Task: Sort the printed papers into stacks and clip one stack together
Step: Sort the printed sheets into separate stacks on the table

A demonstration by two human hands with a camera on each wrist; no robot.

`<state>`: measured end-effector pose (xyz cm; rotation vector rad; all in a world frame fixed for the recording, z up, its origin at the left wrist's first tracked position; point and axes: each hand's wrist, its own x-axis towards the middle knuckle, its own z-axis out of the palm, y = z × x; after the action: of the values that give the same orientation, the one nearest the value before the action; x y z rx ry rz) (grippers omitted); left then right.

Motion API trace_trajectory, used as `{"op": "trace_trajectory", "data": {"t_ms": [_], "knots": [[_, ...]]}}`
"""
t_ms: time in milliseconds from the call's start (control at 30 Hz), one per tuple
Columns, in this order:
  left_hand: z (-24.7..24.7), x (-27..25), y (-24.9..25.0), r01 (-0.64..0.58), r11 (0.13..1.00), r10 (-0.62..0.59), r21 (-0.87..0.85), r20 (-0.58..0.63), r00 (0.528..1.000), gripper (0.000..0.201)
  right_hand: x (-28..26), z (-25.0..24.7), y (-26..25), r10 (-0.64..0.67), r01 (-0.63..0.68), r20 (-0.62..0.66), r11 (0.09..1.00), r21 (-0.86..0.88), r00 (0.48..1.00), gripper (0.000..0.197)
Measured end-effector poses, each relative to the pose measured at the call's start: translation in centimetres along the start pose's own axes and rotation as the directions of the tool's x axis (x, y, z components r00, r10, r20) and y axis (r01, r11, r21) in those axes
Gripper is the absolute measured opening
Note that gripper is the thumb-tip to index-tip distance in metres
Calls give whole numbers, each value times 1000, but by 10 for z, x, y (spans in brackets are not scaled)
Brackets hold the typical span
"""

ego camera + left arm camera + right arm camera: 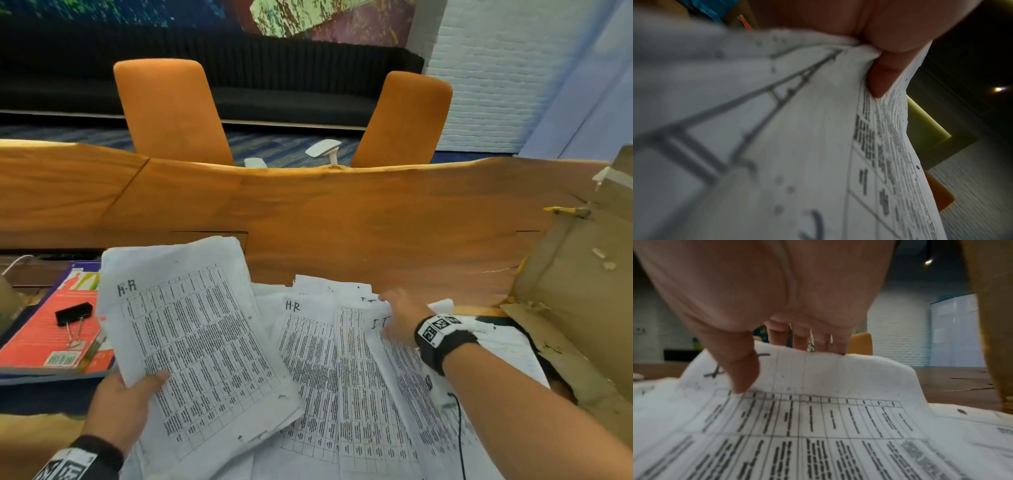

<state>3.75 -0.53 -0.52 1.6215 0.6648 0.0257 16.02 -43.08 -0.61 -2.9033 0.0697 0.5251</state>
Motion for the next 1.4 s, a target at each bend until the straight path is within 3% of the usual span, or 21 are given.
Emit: {"op": "trace_trajectory", "data": {"t_ms": [33, 100, 200, 267, 333, 433, 567, 667, 767, 833, 933, 1000, 1067, 1167, 1267, 1400], "knots": [[-3, 1, -3, 7, 1000, -7, 6, -7, 1000, 30, 5, 9, -5, 3, 0, 45, 999, -48, 999, 75], [-9, 2, -6, 15, 1000, -15, 18, -11, 1000, 22, 13, 24, -9, 35, -19, 92, 986, -166, 995, 82], [-16, 3, -8, 38, 999, -38, -1, -31, 999, 19, 19, 30, -13, 54, -32, 70, 959, -283, 996, 64], [-19, 5, -10, 57, 998, -57, -14, -45, 997, 20, 17, 23, -17, -18, 20, 10, 951, -310, 1000, 40], [-21, 5, -8, 55, 998, -56, -14, -38, 998, 21, 9, 13, -20, -81, 81, 9, 969, -233, 997, 25], [-18, 0, 0, -3, 1000, 3, -1, 0, 1000, 15, -14, -12, -35, -153, 163, 114, 983, -84, 982, 13], [-9, -6, 12, -110, 993, 107, 49, 64, 992, 22, -64, -62, -70, -319, 328, 171, 944, -25, 932, 18], [3, -11, 15, -188, 975, 173, 117, 124, 977, 8, -95, -97, -102, -445, 445, 103, 895, 23, 889, 13], [20, -25, 24, -282, 944, 243, 170, 220, 945, 24, -104, -113, -130, -588, 579, -67, 807, -121, 806, 12], [30, -40, 34, -322, 928, 257, 187, 302, 918, 24, -104, -116, -145, -640, 595, -146, 761, -259, 755, 21], [38, -58, 43, -394, 905, 295, 160, 430, 853, 44, -108, -124, -161, -654, 609, -254, 756, -240, 712, 26], [38, -68, 48, -424, 892, 310, 158, 469, 827, 42, -113, -129, -168, -637, 620, -304, 767, -165, 708, 18], [38, -75, 51, -402, 909, 307, 110, 473, 825, 31, -118, -130, -170, -619, 618, -309, 778, -112, 722, 20], [37, -89, 55, -381, 924, 343, 14, 407, 847, 31, -120, -127, -169, -614, 599, -310, 786, -151, 726, 23], [38, -93, 50, -408, 906, 307, 111, 491, 815, 53, -120, -123, -169, -598, 583, -336, 797, -157, 728, 25], [48, -86, 36, -343, 915, 246, 211, 381, 891, 25, -122, -119, -169, -589, 578, -366, 802, -153, 721, 27]]}}
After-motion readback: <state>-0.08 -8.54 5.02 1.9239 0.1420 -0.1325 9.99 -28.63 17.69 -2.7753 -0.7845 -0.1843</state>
